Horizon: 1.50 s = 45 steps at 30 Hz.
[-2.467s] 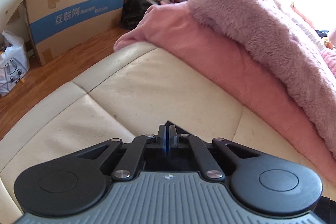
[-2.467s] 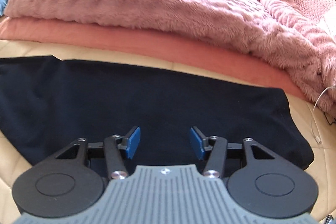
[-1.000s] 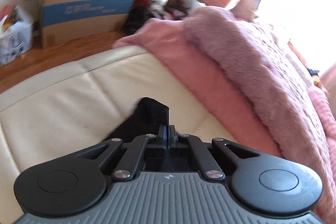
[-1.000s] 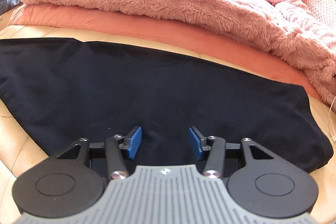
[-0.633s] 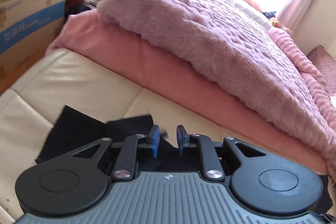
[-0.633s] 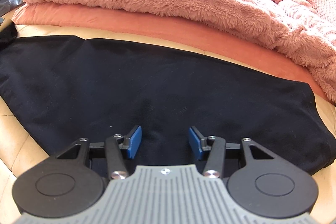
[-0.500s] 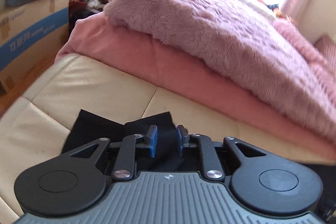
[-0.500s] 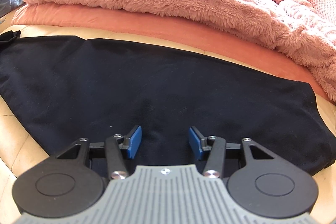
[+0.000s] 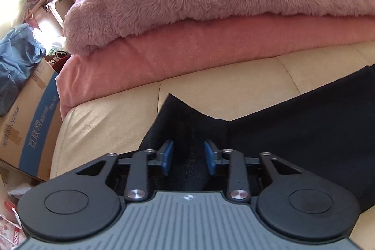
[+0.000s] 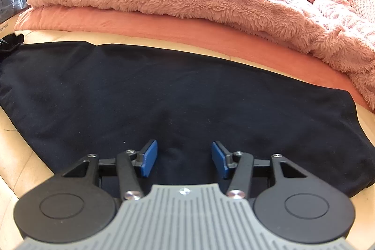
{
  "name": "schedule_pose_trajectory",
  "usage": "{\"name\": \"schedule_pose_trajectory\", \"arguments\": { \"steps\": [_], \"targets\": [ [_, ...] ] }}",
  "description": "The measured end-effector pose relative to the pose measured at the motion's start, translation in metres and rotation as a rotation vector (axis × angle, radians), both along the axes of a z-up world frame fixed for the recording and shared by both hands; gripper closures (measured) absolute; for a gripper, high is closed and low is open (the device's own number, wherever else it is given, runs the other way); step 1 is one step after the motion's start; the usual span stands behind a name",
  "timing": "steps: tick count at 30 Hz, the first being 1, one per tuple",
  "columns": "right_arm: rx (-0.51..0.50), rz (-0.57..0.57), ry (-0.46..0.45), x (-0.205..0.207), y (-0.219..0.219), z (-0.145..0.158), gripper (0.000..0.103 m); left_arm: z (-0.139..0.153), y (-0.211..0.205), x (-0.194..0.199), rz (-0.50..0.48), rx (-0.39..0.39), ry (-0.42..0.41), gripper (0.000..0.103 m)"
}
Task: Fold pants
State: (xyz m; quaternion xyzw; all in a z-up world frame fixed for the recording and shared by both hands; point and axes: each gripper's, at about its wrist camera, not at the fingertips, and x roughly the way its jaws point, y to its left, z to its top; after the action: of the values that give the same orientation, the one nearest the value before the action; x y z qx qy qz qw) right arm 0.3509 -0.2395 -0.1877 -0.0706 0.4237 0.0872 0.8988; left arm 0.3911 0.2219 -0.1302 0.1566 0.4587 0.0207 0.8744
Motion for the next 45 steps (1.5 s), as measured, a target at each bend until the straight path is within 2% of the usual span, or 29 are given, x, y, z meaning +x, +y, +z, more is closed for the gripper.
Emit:
{"name": "schedule_pose_trajectory", "arguments": {
  "steps": [5, 8, 11, 12, 13, 16, 21, 24, 26, 30, 32, 37, 41, 44, 45],
  "targets": [
    [0.009, 0.001, -0.007, 0.001, 0.000, -0.001, 0.052, -0.009, 0.002, 0.002, 0.008, 0.008, 0.022, 0.058],
    [0.013, 0.002, -0.011, 0.000, 0.000, -0.002, 0.052, -0.014, 0.002, 0.002, 0.015, -0.002, 0.004, 0.060],
    [0.017, 0.004, -0.011, 0.001, -0.001, -0.002, 0.051, -0.015, 0.002, 0.001, 0.013, -0.047, 0.000, 0.086],
    [0.019, 0.004, -0.011, 0.001, -0.002, -0.002, 0.051, -0.015, 0.000, 0.001, 0.020, -0.038, -0.007, 0.096],
    [0.020, 0.004, -0.011, 0.001, -0.002, -0.003, 0.051, -0.014, 0.000, 0.001, 0.029, -0.028, -0.017, 0.103],
    [0.019, 0.005, -0.011, 0.001, -0.002, -0.003, 0.051, -0.004, 0.006, -0.007, 0.061, -0.077, -0.066, 0.103],
    [0.014, 0.006, -0.009, 0.002, -0.001, -0.003, 0.050, 0.032, 0.028, -0.027, 0.121, -0.170, -0.136, 0.103],
    [0.003, 0.006, -0.003, 0.002, 0.000, -0.003, 0.050, 0.050, 0.058, -0.042, 0.212, -0.276, -0.164, 0.103],
    [-0.002, 0.006, 0.004, 0.003, 0.001, -0.002, 0.050, 0.055, 0.087, -0.055, 0.316, -0.377, -0.176, 0.103],
    [-0.010, 0.007, 0.012, 0.005, 0.002, -0.002, 0.050, 0.034, 0.142, -0.079, 0.540, -0.516, -0.134, 0.103],
    [-0.014, 0.008, 0.015, 0.005, 0.003, -0.002, 0.050, 0.019, 0.159, -0.086, 0.606, -0.564, -0.105, 0.103],
    [-0.024, 0.013, 0.028, 0.008, 0.004, -0.002, 0.050, -0.010, 0.181, -0.097, 0.727, -0.598, -0.060, 0.103],
    [-0.030, 0.016, 0.036, 0.009, 0.005, -0.002, 0.049, -0.004, 0.192, -0.108, 0.750, -0.620, -0.110, 0.103],
    [-0.036, 0.016, 0.042, 0.011, 0.006, 0.001, 0.049, 0.013, 0.197, -0.104, 0.697, -0.641, -0.160, 0.101],
    [-0.036, 0.014, 0.038, 0.011, 0.006, 0.004, 0.052, 0.018, 0.196, -0.098, 0.672, -0.649, -0.174, 0.097]
  ]
}}
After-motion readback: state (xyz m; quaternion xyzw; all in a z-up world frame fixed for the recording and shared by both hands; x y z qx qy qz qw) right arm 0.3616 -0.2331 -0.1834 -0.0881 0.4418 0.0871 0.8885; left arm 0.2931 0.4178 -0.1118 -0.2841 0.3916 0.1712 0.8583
